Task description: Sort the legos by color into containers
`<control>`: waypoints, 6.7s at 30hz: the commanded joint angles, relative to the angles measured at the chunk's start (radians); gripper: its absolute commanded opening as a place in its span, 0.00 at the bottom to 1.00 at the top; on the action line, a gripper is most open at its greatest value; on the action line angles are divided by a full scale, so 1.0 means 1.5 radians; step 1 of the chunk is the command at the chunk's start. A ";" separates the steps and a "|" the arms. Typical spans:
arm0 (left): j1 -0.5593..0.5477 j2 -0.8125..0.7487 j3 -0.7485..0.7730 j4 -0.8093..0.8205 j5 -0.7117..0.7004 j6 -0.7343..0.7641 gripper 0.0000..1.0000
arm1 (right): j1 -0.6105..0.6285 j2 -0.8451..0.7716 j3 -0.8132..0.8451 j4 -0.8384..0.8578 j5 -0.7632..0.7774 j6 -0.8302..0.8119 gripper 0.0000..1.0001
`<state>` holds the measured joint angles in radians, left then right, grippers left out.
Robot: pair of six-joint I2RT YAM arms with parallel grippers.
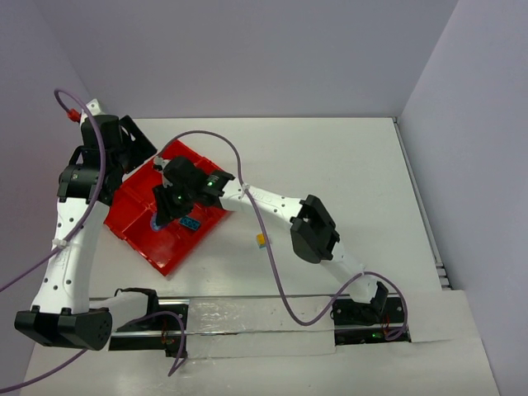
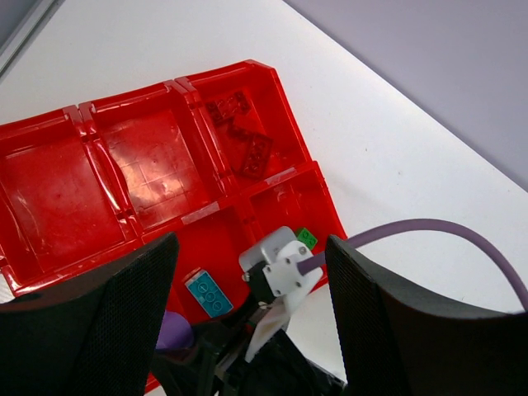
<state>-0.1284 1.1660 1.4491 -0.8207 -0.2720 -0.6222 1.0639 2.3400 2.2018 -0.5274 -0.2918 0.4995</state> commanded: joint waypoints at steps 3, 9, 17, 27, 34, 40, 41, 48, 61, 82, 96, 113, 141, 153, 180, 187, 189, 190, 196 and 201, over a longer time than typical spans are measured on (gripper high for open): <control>0.006 -0.010 -0.006 0.023 0.010 -0.005 0.79 | 0.013 0.024 0.055 -0.003 -0.008 0.004 0.53; 0.006 -0.012 -0.004 0.020 0.007 -0.005 0.79 | 0.013 0.004 0.071 -0.007 0.004 0.001 0.84; 0.006 -0.009 0.006 0.019 0.015 -0.003 0.79 | -0.015 -0.170 -0.090 0.016 0.104 -0.009 0.81; 0.006 0.001 -0.009 0.031 0.044 0.001 0.79 | -0.133 -0.604 -0.634 0.067 0.263 0.040 0.81; 0.004 0.015 -0.018 0.043 0.076 0.000 0.79 | -0.148 -0.666 -0.850 0.053 0.277 0.100 0.82; 0.004 0.023 -0.028 0.043 0.090 0.010 0.79 | -0.119 -0.633 -0.846 0.072 0.287 0.076 0.86; 0.004 0.024 -0.029 0.041 0.093 0.011 0.79 | -0.110 -0.615 -0.832 0.071 0.293 0.066 0.87; 0.004 0.028 -0.033 0.038 0.092 0.017 0.79 | -0.094 -0.535 -0.778 0.081 0.292 0.037 0.85; 0.004 0.028 -0.046 0.041 0.094 0.024 0.80 | -0.092 -0.458 -0.733 0.101 0.280 0.020 0.76; 0.004 0.029 -0.056 0.046 0.087 0.024 0.81 | -0.086 -0.430 -0.729 0.085 0.296 0.018 0.67; 0.004 0.025 -0.056 0.042 0.081 0.028 0.82 | -0.074 -0.436 -0.736 0.077 0.309 0.023 0.71; 0.004 0.031 -0.065 0.053 0.097 0.027 0.82 | -0.062 -0.452 -0.738 0.071 0.302 0.013 0.66; 0.004 0.019 -0.081 0.063 0.118 0.027 0.82 | -0.046 -0.421 -0.738 0.061 0.344 0.001 0.63; 0.004 0.026 -0.082 0.069 0.121 0.029 0.82 | -0.038 -0.413 -0.735 0.049 0.376 0.001 0.53; -0.042 0.027 -0.094 0.095 0.374 0.168 0.82 | -0.107 -0.516 -0.648 0.011 0.200 -0.019 0.00; -0.210 0.045 -0.090 0.081 0.405 0.255 0.81 | -0.260 -0.593 -0.642 0.036 -0.078 0.022 0.00; -0.230 0.043 -0.096 0.089 0.433 0.273 0.80 | -0.284 -0.601 -0.637 0.036 -0.135 0.027 0.00; -0.242 0.041 -0.100 0.095 0.450 0.282 0.80 | -0.293 -0.603 -0.636 0.038 -0.164 0.031 0.00; -0.298 0.041 -0.111 0.097 0.508 0.323 0.79 | -0.319 -0.610 -0.648 0.076 -0.277 0.062 0.00; -0.336 0.054 -0.119 0.095 0.491 0.338 0.79 | -0.331 -0.610 -0.650 0.105 -0.332 0.093 0.00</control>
<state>-0.5958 1.2319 1.2799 -0.7180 0.4398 -0.1656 0.5869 1.4677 1.2110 -0.4494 -0.6532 0.5898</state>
